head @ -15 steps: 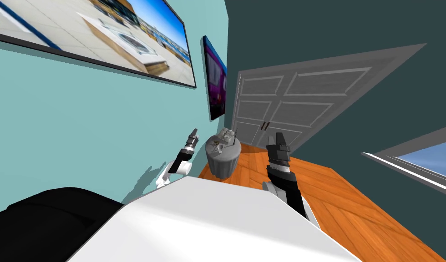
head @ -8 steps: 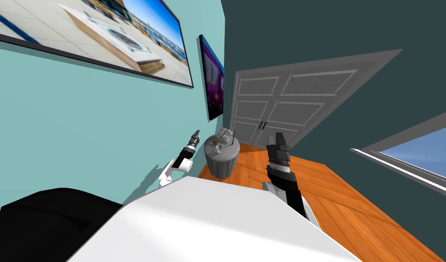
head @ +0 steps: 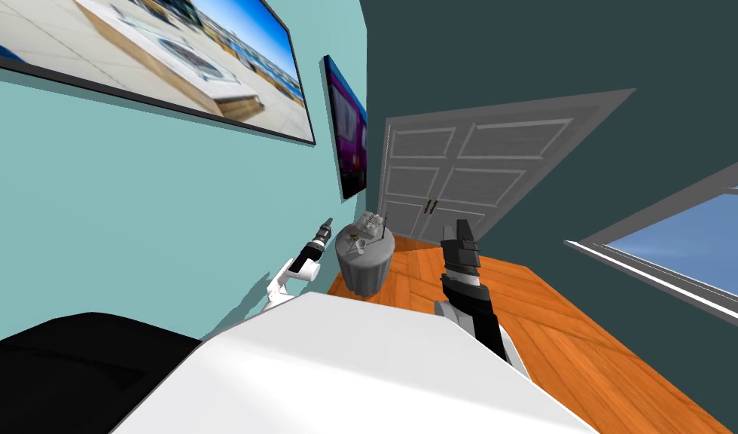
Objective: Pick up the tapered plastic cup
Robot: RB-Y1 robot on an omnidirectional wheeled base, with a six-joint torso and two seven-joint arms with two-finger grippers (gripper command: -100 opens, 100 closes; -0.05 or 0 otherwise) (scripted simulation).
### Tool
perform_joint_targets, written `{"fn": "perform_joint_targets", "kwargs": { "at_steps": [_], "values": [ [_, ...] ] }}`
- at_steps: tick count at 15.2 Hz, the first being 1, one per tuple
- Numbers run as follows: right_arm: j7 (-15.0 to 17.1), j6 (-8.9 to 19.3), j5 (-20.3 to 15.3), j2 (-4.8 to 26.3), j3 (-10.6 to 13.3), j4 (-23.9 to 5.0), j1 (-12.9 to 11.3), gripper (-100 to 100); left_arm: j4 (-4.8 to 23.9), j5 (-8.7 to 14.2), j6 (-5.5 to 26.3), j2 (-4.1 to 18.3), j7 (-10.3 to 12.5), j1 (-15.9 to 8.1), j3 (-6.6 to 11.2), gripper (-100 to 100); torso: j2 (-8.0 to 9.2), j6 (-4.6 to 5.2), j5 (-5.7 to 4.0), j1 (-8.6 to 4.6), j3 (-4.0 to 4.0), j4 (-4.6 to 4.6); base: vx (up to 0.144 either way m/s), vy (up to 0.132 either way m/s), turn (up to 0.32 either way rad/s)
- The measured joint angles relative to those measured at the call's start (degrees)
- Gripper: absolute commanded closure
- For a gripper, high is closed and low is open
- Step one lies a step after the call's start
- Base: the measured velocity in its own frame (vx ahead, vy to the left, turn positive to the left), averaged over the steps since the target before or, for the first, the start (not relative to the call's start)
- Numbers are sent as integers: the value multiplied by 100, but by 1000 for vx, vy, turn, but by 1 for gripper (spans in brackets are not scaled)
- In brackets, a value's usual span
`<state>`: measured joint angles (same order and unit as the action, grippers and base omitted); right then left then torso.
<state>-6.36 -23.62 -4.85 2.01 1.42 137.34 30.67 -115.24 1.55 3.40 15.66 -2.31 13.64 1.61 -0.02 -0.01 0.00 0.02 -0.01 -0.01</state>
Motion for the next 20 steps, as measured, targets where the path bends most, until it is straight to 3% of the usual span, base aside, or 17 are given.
{"fn": "perform_joint_targets", "kwargs": {
  "at_steps": [20],
  "values": [
    [0, 0, 0, 0, 0, 0, 0, 0, 964, 209, 2306, 198, -148, -1001, -31, -100, -1, 3, 0, 0, -1, 0, 1, 5, -85]
  ]
}}
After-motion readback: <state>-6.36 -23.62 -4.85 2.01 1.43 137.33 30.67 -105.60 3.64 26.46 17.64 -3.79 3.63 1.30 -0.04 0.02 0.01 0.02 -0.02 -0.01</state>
